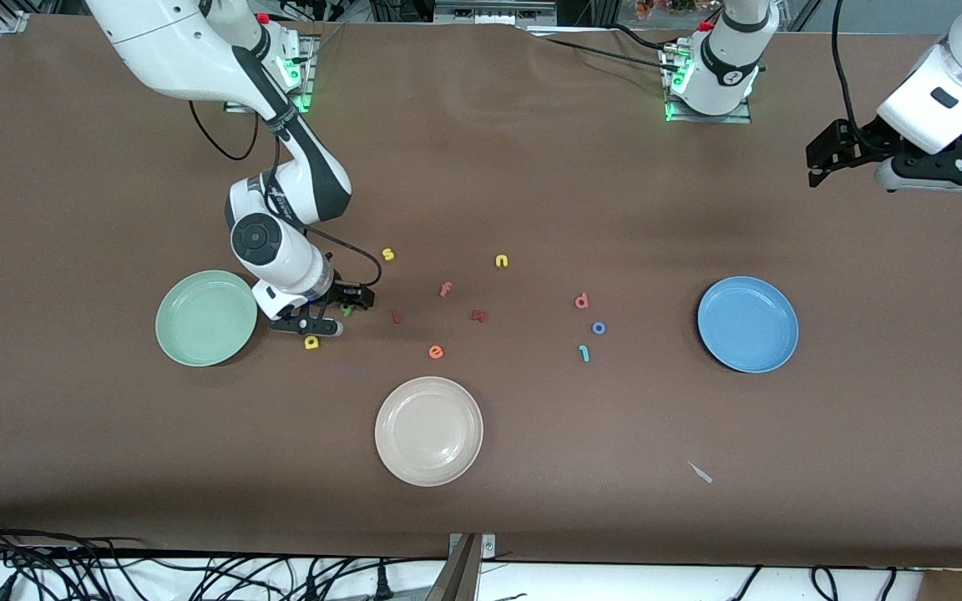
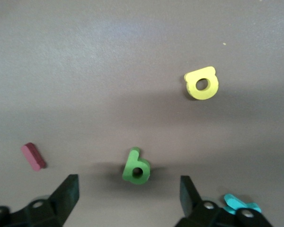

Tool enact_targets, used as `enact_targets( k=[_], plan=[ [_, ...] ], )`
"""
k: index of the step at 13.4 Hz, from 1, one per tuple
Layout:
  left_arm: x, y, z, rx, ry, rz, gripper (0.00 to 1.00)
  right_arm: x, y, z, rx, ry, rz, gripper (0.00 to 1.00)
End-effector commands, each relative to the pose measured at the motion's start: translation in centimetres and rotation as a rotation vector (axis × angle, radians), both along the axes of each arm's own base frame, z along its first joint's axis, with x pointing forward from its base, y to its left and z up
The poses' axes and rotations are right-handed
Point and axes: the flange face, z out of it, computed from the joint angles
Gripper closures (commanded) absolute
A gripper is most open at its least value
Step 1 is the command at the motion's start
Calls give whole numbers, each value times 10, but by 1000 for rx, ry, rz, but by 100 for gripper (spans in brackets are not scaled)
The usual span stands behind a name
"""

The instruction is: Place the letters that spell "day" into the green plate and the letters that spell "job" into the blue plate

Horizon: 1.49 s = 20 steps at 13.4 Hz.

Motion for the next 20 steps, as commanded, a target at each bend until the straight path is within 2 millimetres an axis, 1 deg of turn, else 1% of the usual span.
enact_targets(
  k=[1,3,5,6,7,9,13,16,18,20],
  plan=[
    [11,0,11,15,-41,-10,0,-2,-1,-6,-11,-4,10,12],
    [13,3,9,12,-36,-8,0,-2,-1,-8,-13,-3,13,16],
    [13,3,8,13,-32,-4,0,-2,-1,-12,-25,-3,27,23],
    [13,3,8,13,-31,-3,0,-1,0,-13,-28,-4,32,24],
    [12,1,8,11,-32,-5,0,0,0,-11,-27,-9,31,27],
    [12,1,9,0,-30,-6,0,0,0,-16,-29,-2,31,31],
    [6,0,8,1,5,-2,0,3,0,-17,-31,-3,34,41],
    [4,-2,6,-33,22,1,0,3,0,-19,-38,-5,43,50],
    [4,-6,5,-33,24,-5,0,4,2,-18,-37,-6,43,53],
    [4,-6,5,-33,24,-5,0,5,2,-20,-36,-7,41,54]
  ],
)
